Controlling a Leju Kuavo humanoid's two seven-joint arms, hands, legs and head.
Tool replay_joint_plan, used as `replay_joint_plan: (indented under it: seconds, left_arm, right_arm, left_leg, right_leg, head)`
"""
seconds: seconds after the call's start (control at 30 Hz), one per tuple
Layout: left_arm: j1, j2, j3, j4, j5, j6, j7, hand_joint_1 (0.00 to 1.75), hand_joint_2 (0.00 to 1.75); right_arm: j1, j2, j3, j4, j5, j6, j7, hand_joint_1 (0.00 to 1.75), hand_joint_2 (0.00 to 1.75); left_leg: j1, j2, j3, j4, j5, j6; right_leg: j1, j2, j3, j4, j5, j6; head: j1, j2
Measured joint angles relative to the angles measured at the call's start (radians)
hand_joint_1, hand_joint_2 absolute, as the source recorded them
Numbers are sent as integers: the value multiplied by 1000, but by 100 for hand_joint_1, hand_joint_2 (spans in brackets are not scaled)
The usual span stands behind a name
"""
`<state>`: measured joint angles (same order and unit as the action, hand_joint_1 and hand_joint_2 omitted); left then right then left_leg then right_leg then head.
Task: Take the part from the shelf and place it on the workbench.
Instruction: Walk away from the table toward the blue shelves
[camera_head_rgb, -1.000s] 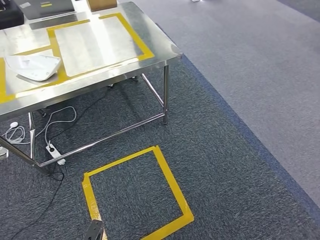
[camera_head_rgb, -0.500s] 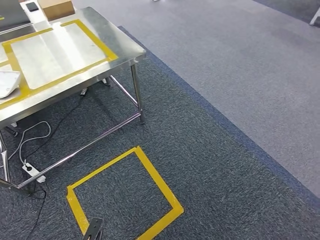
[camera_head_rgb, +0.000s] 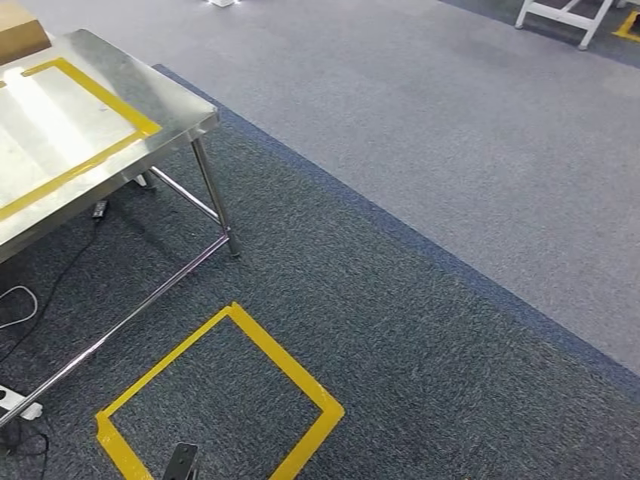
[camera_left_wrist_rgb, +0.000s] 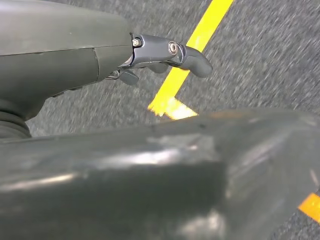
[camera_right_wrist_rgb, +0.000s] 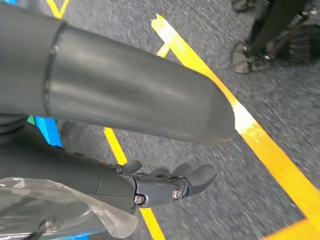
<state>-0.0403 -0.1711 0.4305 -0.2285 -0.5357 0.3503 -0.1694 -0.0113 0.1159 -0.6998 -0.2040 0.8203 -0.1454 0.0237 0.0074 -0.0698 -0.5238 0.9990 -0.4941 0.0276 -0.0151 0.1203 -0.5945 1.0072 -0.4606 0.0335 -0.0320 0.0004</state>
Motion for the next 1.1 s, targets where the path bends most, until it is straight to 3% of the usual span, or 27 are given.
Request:
replay_joint_plan:
  seconds: [0.03, 0.1, 0.17, 0.2, 0.23, 0.3, 0.37, 0.4, 0.47, 0.5, 0.53, 0.57, 0.63, 0.7, 0.73, 0.8, 0.87, 0.93, 0.97, 1.0, 1.03, 1.1]
  left_arm:
    - [0, 0, 1, 0, 0, 3, -2, 0, 0]
    - [4, -1, 4, 0, -1, 9, -7, 0, 0]
    - [9, -2, 6, 0, -2, 12, -11, 0, 0]
    - [10, -2, 7, 0, -2, 13, -12, 0, 0]
    - [10, -2, 7, 0, -1, 14, -13, 0, 0]
    - [9, -2, 8, 0, -1, 14, -13, 0, 0]
    - [9, -2, 8, 0, 0, 15, -14, 0, 0]
    - [8, -2, 8, 0, 0, 16, -14, 0, 0]
    - [6, -2, 9, 0, 1, 16, -14, 0, 0]
    - [5, -2, 10, 0, 1, 16, -14, 0, 0]
    - [4, -2, 12, 0, 1, 17, -15, 0, 0]
    - [5, -2, 14, 0, 0, 20, -16, 0, 0]
    - [8, -2, 18, 0, -4, 31, -22, 0, 0]
    - [12, -2, 21, 0, -7, 43, -29, 0, 0]
    - [13, -2, 23, 0, -7, 46, -31, 0, 0]
    - [13, -2, 24, 0, -8, 50, -33, 0, 0]
    - [13, -1, 25, 0, -9, 52, -34, 0, 0]
    - [12, 1, 26, 0, -10, 53, -34, 0, 0]
    - [11, 1, 26, 0, -11, 54, -34, 0, 0]
    - [9, 1, 26, 0, -12, 54, -34, 0, 0]
    - [9, 0, 27, 0, -13, 54, -35, 0, 0]
    - [9, -1, 28, 0, -15, 54, -36, 0, 0]
  right_arm:
    - [1, 0, 0, 0, 2, 1, 0, 0, 0]
    - [-3, 1, 0, 0, 5, 2, -2, 0, 0]
    - [-7, 1, 1, 0, 7, 3, -3, 0, 0]
    - [-6, 1, 1, 0, 8, 3, -3, 0, 0]
    - [-3, 1, 1, 0, 8, 3, -3, 0, 0]
    - [-1, 1, 1, 0, 9, 2, -3, 0, 0]
    - [-5, 2, 1, 0, 9, 2, -3, 0, 0]
    - [-7, 2, 1, 0, 10, 2, -4, 0, 0]
    - [-6, 3, 1, 0, 10, 2, -4, 0, 0]
    - [-4, 3, 1, 0, 10, 3, -4, 0, 0]
    - [-3, 3, 1, 0, 10, 3, -4, 0, 0]
    - [-4, 3, 1, 0, 11, 3, -3, 0, 0]
    - [-7, 3, 0, 0, 11, 3, -3, 0, 0]
    - [-8, 3, -1, 0, 11, 5, -3, 0, 0]
    - [-7, 3, -2, 0, 11, 6, -3, 0, 0]
    - [-5, 3, -3, 0, 13, 7, -3, 0, 0]
    - [-7, 5, -3, 0, 16, 9, -3, 0, 0]
    - [-8, 7, -3, 0, 18, 9, -3, 0, 0]
    - [-7, 7, -3, 0, 19, 9, -2, 0, 0]
    - [-4, 7, -3, 0, 20, 9, -2, 0, 0]
    - [-2, 7, -3, 0, 20, 9, -1, 0, 0]
    - [-4, 7, -4, 0, 21, 10, 0, 0, 0]
  left_leg:
    - [2, 14, 2, -6, 4, 5]
    - [3, 48, 4, -13, 8, 10]
    - [1, 84, 2, -13, 8, 12]
    - [1, 100, 3, -13, 7, 11]
    - [1, 114, 3, -13, 6, 10]
    - [1, 140, 6, -11, 1, 4]
    - [-5, 163, 9, -7, -5, -7]
    - [-8, 172, 11, -6, -8, -12]
    - [-9, 190, 18, -7, -11, -22]
    - [-7, 185, 21, -4, -17, -29]
    - [-4, 166, 18, 11, -32, -34]
    - [-2, 139, 6, 45, -57, -39]
    - [0, 91, -47, 169, -126, -40]
    - [-1, 82, -96, 274, -159, -37]
    - [-1, 79, -101, 277, -144, -34]
    - [-1, 60, -62, 175, -67, -25]
    - [1, 6, -17, 56, -13, -15]
    - [1, -22, -5, 18, -9, -13]
    - [-1, -14, -4, 12, -8, -12]
    - [0, -2, -3, 8, -5, -9]
    - [1, 10, 0, 1, -1, -4]
    - [4, 42, 4, -10, 5, 4]
  right_leg:
    - [2, -27, -12, 18, -12, 5]
    - [4, -93, -62, 115, -67, 13]
    - [1, -113, -119, 238, -120, 20]
    - [-2, -116, -129, 266, -124, 23]
    - [-3, -120, -120, 254, -109, 26]
    - [-5, -149, -49, 130, -51, 27]
    - [-1, -193, 18, 17, -20, 17]
    - [2, -205, 30, -4, -20, 10]
    - [4, -187, 28, -5, -21, -4]
    - [3, -176, 28, -6, -20, -10]
    - [2, -165, 28, -8, -18, -16]
    - [0, -153, 30, -9, -15, -22]
    - [1, -126, 28, -10, -12, -30]
    - [5, -95, 27, -9, -11, -34]
    - [6, -80, 28, -8, -11, -34]
    - [8, -49, 30, -5, -11, -34]
    - [8, -22, 25, 1, -10, -30]
    - [2, 2, 12, 4, -6, -19]
    - [-1, 13, 7, 3, -2, -11]
    - [-3, 15, 0, 4, -1, -4]
    - [-2, 0, -8, 13, -7, 1]
    - [2, -60, -49, 87, -50, 8]
  head:
    - [4, 0]
    - [13, 0]
    - [17, 0]
    - [17, 0]
    - [17, 0]
    - [18, 0]
    - [18, 0]
    - [18, 0]
    - [16, 0]
    - [16, 0]
    - [14, 0]
    - [12, 0]
    - [8, 0]
    - [7, 0]
    - [8, 0]
    - [8, 0]
    - [8, 0]
    - [7, 0]
    - [6, 0]
    - [6, 0]
    - [7, 0]
    - [15, 0]
